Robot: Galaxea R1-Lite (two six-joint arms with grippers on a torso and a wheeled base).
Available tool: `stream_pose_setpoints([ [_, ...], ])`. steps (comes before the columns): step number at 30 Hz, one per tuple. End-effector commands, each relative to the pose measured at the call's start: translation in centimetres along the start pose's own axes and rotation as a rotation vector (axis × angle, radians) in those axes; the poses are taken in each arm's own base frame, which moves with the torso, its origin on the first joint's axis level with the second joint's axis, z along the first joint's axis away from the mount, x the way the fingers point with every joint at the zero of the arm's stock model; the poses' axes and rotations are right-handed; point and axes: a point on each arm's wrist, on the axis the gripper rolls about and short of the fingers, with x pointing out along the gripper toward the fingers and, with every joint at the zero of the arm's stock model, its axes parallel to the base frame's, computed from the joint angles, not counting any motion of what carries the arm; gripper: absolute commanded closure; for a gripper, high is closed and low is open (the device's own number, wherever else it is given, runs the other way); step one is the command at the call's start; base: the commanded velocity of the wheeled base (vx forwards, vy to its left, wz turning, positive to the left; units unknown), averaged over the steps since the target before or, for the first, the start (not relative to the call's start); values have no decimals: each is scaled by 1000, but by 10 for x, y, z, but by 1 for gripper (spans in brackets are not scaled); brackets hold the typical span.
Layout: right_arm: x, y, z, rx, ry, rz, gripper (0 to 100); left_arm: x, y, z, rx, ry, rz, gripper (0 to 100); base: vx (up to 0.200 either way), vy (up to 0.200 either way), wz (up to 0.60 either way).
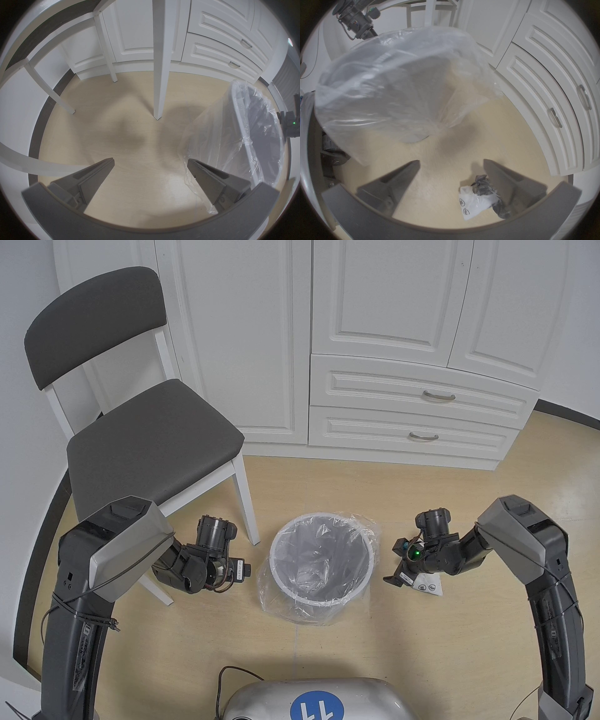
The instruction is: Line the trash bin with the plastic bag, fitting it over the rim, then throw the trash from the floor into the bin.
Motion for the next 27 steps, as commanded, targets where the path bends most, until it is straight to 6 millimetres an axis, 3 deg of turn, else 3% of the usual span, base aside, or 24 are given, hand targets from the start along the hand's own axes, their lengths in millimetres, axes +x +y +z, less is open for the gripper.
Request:
stream_pose_setpoints([
  [1, -44, -10, 20, -38, -27, -18, 0, 0, 0, -1, 0, 1, 0, 0, 0, 0, 0],
  [11, -37, 26, 35, -89, -120, 113, 0, 0, 0, -1, -4, -15, -3, 0, 0, 0, 0],
  [27, -23, 47, 53, -115, -169, 157, 0, -2, 0, 1, -5, -20, -3, 0, 0, 0, 0],
])
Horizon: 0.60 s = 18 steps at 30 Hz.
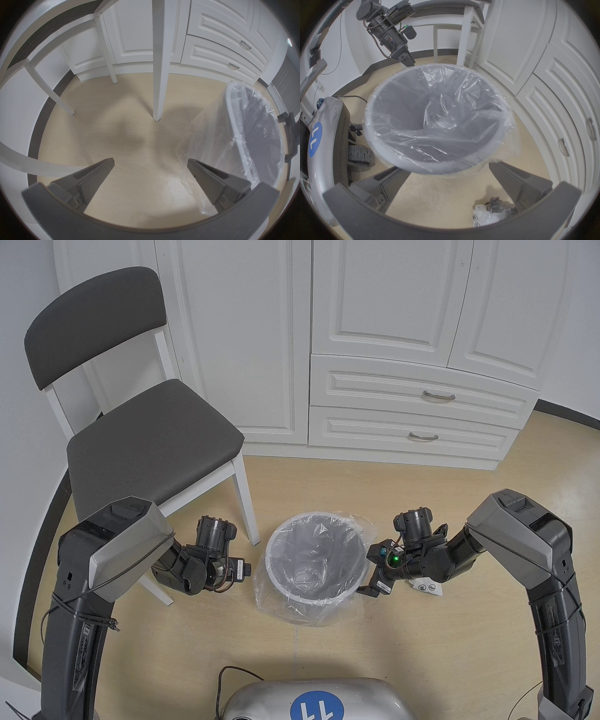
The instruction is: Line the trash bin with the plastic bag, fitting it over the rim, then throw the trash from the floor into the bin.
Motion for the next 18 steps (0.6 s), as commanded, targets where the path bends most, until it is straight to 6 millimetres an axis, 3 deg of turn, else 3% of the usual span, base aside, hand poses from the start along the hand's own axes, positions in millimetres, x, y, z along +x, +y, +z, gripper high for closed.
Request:
stream_pose_setpoints([
  [1, 6, 4, 2, -7, -6, 9, 0, -1, 0, 2, -2, -5, 0, 0, 0, 0, 0],
  [5, 10, 7, 1, -6, -15, 27, 0, -2, 0, 2, -2, -7, 0, 0, 0, 0, 0],
  [6, 10, 6, 1, -5, -18, 26, 100, -2, 0, 3, -3, -8, 0, 0, 0, 0, 0],
  [11, 10, 1, -4, 9, -16, 17, 100, -2, 0, 3, -3, -10, -1, 0, 0, 0, 0],
  [18, 17, -23, -15, 35, -26, -46, 100, -1, 1, 3, -4, -10, 1, 0, 0, 0, 0],
])
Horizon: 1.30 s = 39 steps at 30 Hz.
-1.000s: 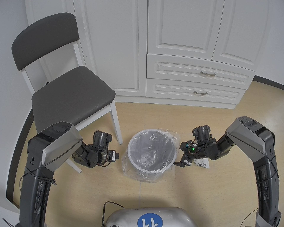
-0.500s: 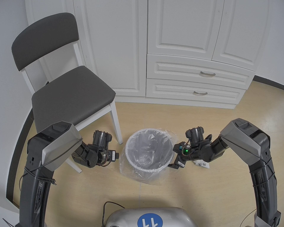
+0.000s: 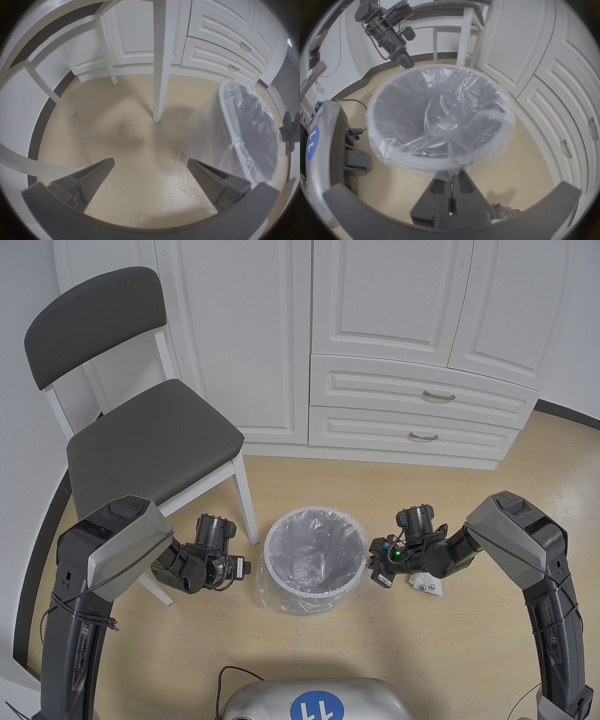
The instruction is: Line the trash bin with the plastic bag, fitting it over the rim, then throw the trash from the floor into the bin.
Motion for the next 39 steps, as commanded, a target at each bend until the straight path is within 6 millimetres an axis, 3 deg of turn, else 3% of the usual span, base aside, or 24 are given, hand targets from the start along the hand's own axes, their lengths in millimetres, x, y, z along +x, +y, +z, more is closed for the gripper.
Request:
stream_pose_setpoints([
  [1, 7, -10, -9, 12, 0, -26, 100, 0, 0, 0, -1, 0, 1, 0, 0, 0, 0],
  [8, 20, -21, -28, 39, 9, -54, 100, 1, 0, -1, -1, 1, 1, 0, 0, 0, 0],
  [22, 38, -22, -38, 39, 3, -66, 100, 3, 0, -3, 2, 6, 2, 0, 0, 0, 0],
  [29, 36, -23, -37, 42, -1, -65, 100, 3, 0, -3, 3, 7, 1, 0, 0, 0, 0],
  [30, 35, -24, -37, 44, -4, -66, 0, 3, 0, -3, 3, 7, 1, 0, 0, 0, 0],
  [36, 7, -31, -30, 58, 7, -69, 0, 2, -1, -4, 4, 9, 0, 0, 0, 0, 0],
  [39, -23, -36, -29, 74, 18, -78, 0, 1, -1, -3, 5, 9, -1, 0, 0, 0, 0],
])
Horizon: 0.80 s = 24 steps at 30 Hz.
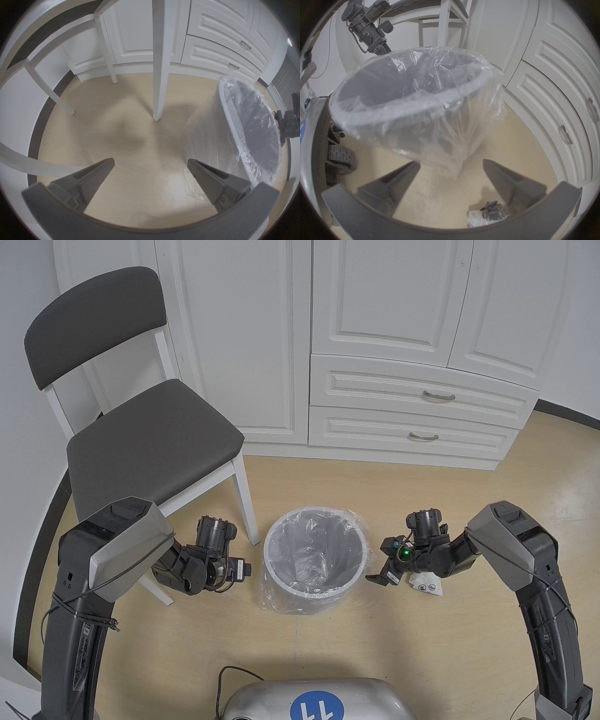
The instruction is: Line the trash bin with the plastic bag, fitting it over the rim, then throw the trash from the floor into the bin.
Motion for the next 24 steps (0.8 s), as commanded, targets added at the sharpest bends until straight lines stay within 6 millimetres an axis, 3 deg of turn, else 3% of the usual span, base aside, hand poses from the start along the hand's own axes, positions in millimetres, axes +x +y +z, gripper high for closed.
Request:
stream_pose_setpoints([
  [1, -52, -17, 10, 19, 3, -34, 0, -2, -1, -1, 2, 4, -1, 0, 0, 0, 0],
  [5, -78, -23, 6, 90, -47, -119, 0, -7, -2, -5, 31, 19, -5, 0, 0, 0, 0],
  [9, -93, -15, 5, 221, -153, -202, 0, -10, -1, -8, 62, 19, -11, 0, 0, 0, 0],
  [15, -95, 13, 2, 381, -208, -366, 0, -8, -1, -11, 62, 11, -34, 0, 0, 0, 0],
  [20, -103, 38, 6, 505, -250, -340, 0, -8, -1, -14, 63, 26, -56, 0, 0, 0, 0],
  [24, -107, 47, 10, 596, -307, -325, 0, -10, 2, -19, 62, 39, -109, 0, 0, 0, 0],
])
